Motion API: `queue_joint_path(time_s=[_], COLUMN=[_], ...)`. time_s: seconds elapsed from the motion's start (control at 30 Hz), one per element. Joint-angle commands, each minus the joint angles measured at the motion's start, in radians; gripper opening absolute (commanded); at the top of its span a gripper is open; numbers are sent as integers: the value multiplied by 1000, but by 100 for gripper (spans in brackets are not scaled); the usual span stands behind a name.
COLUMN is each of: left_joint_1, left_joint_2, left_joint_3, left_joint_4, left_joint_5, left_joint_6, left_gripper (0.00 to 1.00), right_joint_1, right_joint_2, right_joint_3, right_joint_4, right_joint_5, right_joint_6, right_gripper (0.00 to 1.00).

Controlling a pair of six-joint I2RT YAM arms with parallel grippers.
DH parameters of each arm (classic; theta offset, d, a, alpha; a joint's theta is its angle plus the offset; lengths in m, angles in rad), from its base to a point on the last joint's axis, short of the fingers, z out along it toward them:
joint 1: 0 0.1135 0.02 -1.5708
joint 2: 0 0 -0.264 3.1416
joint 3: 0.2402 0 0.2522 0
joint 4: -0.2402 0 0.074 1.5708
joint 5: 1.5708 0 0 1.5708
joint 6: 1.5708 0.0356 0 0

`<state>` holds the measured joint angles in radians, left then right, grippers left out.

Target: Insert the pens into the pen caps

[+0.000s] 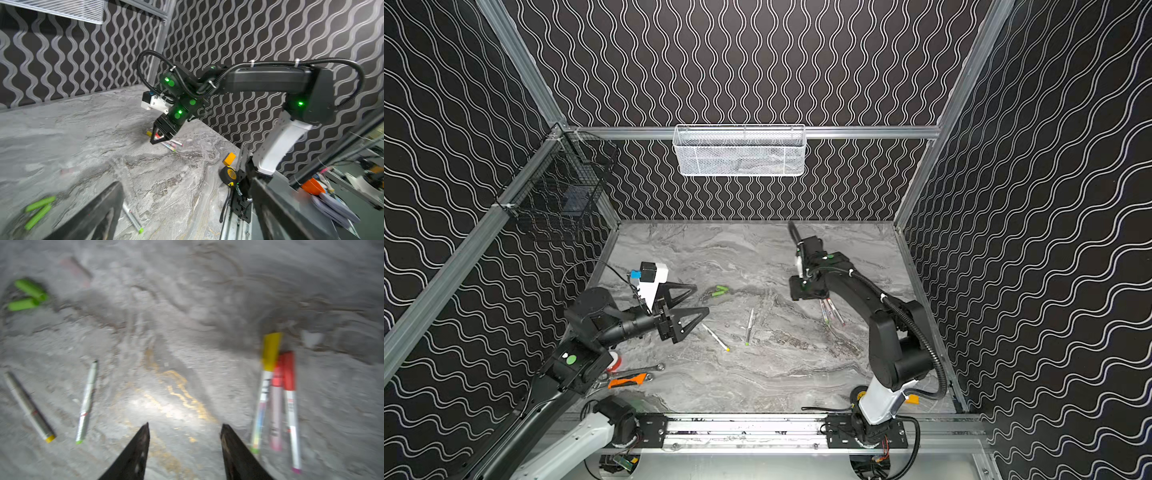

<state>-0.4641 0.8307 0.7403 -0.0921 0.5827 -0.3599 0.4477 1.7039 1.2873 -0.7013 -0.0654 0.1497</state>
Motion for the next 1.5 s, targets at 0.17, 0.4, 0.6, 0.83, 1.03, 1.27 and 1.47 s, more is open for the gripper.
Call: queue_joint_path(time_s=[0.17,0.4,0.6,0.83,1.03,1.27,1.47], left_joint_1=[7,9,11,9,10,11,11], left_joint_2=[-44,-28,-41,-90,-93,-85,-90], left_joint_3=[33,63,82,95,88,80,77], left_joint_4=[-314,-499,-595,-613,-601,-586,-582], left_joint_5=[-327,-575,-657,-659,-650,-638,-639], left_joint_6=[47,11,-7,6,8,13,16], left_gripper=[99,99,99,98,99,99,99], right_joint_1=[220,276,276,275,275,271,270], right_joint_2=[77,266,468,580,613,656,700], right_joint_3=[5,157,376,517,573,619,678], right_joint_4=[166,209,137,183,203,250,249], right_joint_5=[-23,-89,-19,-47,-69,-95,-116], right_joint_6=[204,172,71,-3,-28,-47,-49], right_gripper=[61,62,62,61,62,62,57])
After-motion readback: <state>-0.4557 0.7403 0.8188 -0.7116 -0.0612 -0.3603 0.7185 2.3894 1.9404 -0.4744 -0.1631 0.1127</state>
